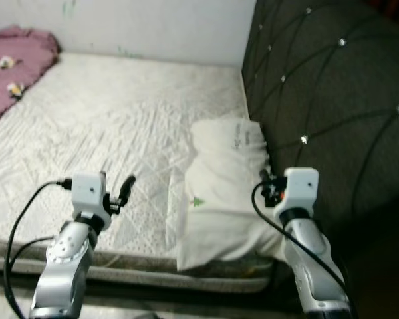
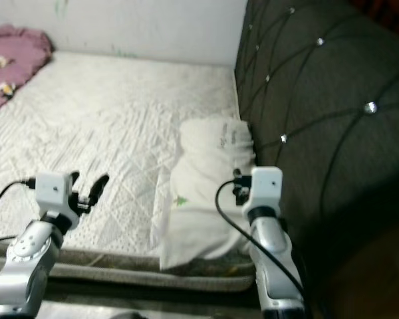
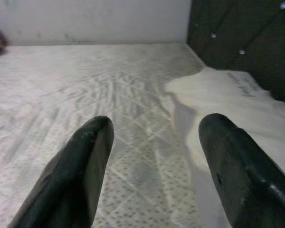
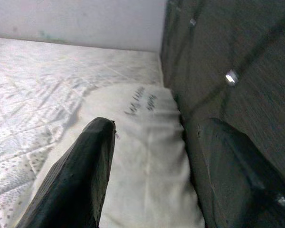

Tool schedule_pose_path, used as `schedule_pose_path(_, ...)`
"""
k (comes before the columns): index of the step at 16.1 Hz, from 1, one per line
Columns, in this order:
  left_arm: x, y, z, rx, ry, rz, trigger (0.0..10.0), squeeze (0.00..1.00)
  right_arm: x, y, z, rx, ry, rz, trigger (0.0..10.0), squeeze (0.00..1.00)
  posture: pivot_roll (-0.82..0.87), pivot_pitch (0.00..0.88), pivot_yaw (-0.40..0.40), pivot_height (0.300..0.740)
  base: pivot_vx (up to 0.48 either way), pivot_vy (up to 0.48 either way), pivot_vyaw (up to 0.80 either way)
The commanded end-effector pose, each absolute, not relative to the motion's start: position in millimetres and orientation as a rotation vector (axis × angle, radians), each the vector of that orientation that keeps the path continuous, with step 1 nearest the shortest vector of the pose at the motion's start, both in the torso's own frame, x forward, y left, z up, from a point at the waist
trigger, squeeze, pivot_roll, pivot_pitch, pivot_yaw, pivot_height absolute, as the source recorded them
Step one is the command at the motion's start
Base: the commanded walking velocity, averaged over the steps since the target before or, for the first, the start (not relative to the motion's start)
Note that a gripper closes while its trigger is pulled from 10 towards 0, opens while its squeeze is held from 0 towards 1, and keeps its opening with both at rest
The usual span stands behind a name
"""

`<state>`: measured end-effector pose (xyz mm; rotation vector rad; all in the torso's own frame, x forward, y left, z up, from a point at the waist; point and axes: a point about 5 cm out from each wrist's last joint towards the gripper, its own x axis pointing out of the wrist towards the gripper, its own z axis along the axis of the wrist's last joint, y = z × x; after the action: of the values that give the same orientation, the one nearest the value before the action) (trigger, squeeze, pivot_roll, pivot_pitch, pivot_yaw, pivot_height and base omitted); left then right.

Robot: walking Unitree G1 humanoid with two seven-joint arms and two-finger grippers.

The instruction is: Clean up the room

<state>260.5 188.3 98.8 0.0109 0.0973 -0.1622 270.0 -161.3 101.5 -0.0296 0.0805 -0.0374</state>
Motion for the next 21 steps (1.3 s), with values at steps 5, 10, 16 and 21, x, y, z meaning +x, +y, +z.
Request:
schedule_pose_path(5,261.2,190.8,96.3,-0.058,0.125,-0.165,10.0,0.00,268.5,-161.3,97.8,-0.006,0.107,-0.009,10.0,0.00,-0.02,0.000,-0.026,0.740,0.000,0.478,0.00)
schedule_pose_path(10,257.8,190.9,94.1,-0.053,0.132,-0.159,10.0,0.00,268.7,-162.2,97.1,0.004,0.120,-0.012,10.0,0.00,-0.02,0.000,-0.027,0.740,0.000,0.469,-0.48)
schedule_pose_path(16,258.6,191.9,94.7,-0.058,0.121,-0.153,10.0,0.00,271.1,-163.7,97.8,-0.007,0.118,-0.006,10.0,0.00,-0.02,0.000,-0.033,0.740,0.000,0.465,-0.13)
schedule_pose_path(21,259.8,192.7,94.5,-0.069,0.118,-0.146,10.0,0.00,271.9,-161.4,98.4,-0.006,0.113,0.010,10.0,0.00,-0.02,0.000,-0.037,0.740,0.000,0.464,0.00)
